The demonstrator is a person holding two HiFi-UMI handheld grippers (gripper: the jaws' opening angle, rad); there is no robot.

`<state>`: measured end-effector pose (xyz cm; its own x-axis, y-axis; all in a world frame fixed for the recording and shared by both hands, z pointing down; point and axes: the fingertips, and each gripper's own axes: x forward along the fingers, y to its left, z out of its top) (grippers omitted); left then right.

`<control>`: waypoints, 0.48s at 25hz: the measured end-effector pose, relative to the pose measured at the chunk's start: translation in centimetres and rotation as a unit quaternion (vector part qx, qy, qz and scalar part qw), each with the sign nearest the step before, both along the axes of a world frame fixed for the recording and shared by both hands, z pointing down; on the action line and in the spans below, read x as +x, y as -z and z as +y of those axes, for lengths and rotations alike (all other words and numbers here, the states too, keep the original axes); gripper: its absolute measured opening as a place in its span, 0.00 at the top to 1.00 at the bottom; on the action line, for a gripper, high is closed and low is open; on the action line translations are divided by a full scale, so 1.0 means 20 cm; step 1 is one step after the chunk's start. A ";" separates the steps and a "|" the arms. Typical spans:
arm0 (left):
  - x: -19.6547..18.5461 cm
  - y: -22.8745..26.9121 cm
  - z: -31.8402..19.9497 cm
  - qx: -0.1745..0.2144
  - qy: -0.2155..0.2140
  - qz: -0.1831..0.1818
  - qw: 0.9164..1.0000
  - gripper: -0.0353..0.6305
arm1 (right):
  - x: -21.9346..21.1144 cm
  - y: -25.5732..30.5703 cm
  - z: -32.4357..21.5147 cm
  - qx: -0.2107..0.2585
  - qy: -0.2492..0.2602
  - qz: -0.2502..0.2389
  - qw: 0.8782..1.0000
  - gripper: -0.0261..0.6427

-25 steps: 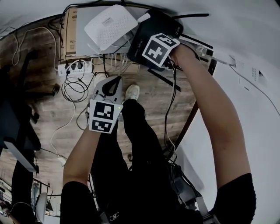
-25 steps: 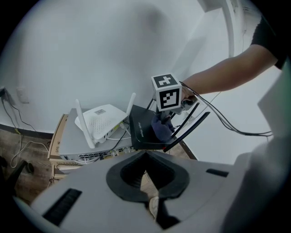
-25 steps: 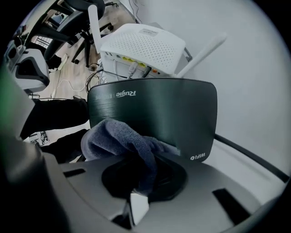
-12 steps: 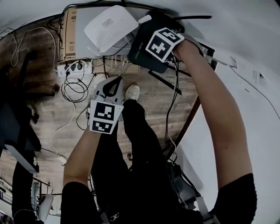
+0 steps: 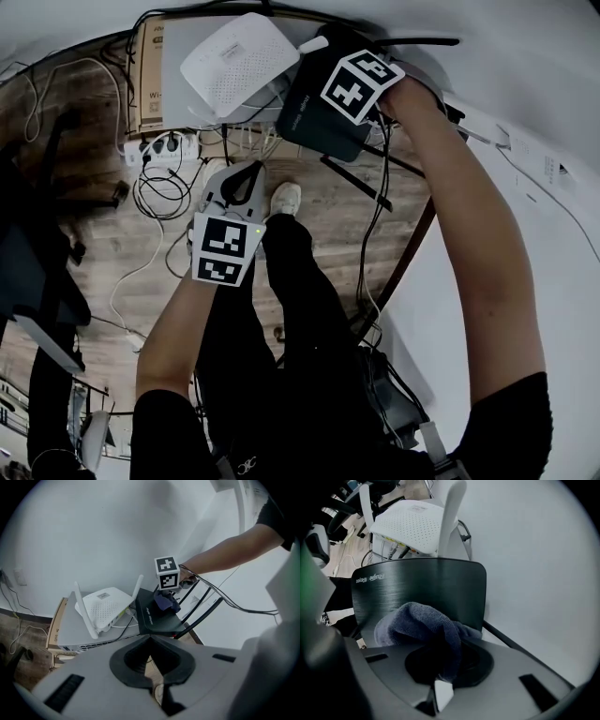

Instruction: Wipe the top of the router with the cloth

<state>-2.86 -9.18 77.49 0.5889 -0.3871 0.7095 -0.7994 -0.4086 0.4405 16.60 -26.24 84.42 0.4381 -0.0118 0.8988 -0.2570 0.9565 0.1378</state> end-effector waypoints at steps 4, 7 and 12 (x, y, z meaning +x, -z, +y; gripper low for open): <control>0.00 0.00 -0.02 0.001 0.000 -0.001 1.000 0.95 | 0.01 0.00 -0.05 0.006 0.001 0.004 1.000 0.94; -0.01 -0.01 -0.03 0.001 0.005 -0.002 1.000 0.95 | 0.02 -0.01 -0.08 0.012 0.006 0.006 1.000 0.94; -0.02 0.00 -0.04 0.006 0.016 -0.006 1.000 0.95 | 0.03 -0.01 -0.12 0.025 0.014 0.010 1.000 0.94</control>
<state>-3.18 -9.89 77.42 0.5669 -0.4143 0.7121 -0.8177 -0.3878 0.4254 17.11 -28.61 84.60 0.4546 -0.0687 0.8880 -0.2276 0.9550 0.1904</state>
